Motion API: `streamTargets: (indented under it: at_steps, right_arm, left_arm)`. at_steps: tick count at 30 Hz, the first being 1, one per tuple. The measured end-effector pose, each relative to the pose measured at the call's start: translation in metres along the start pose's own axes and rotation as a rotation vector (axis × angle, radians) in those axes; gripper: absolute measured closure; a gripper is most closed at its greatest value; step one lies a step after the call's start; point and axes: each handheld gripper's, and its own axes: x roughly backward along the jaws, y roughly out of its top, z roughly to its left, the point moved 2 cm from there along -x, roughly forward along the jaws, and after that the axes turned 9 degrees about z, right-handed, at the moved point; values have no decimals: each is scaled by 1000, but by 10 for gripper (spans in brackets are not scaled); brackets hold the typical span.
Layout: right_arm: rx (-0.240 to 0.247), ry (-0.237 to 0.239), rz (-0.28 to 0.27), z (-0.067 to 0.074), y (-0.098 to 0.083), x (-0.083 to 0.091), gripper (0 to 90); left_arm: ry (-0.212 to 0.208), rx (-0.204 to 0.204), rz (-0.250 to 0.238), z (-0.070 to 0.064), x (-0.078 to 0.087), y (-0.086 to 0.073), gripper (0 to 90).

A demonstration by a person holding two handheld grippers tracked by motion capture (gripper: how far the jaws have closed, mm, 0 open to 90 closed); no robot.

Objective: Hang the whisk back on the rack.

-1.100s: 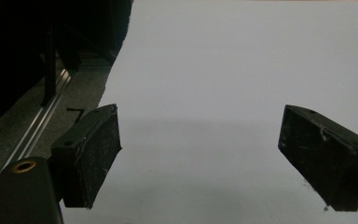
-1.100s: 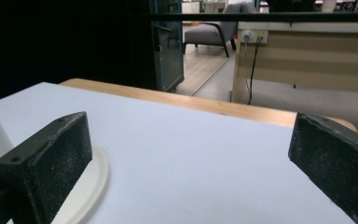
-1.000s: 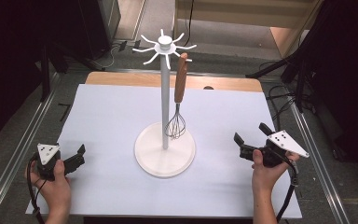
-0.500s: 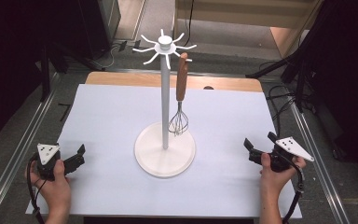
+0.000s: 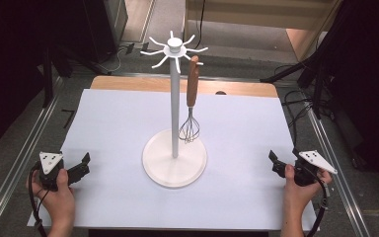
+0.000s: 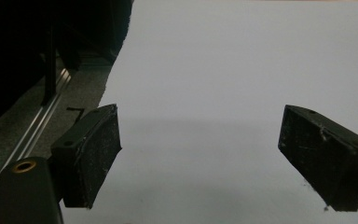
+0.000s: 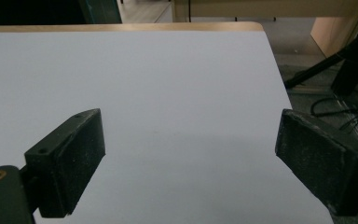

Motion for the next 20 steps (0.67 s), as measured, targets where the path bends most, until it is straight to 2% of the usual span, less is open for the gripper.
streamTargets:
  at_steps: [4, 6, 10, 13, 16, 20]
  right_arm:
    - [-50, -16, 46, -3, -3, -9, 83]
    - [-49, -26, 75, -3, -2, -14, 95]
    - [-72, -43, 68, -2, -3, -12, 133]
    - [-53, -58, 78, -1, -3, -14, 134]
    - [-55, -72, 89, -1, -3, -15, 134]
    - [-63, -51, 88, -2, -3, -15, 141]
  left_arm:
    - [1, -2, 3, 0, 0, 0, 137]
    - [-1, -1, 3, 0, 0, 0, 137]
    - [2, -2, 4, 0, 0, 0, 137]
    - [2, -2, 8, 0, 0, 0, 137]
    - [5, -4, 12, 0, -1, 0, 137]
    - [8, -4, 16, -1, -2, 1, 137]
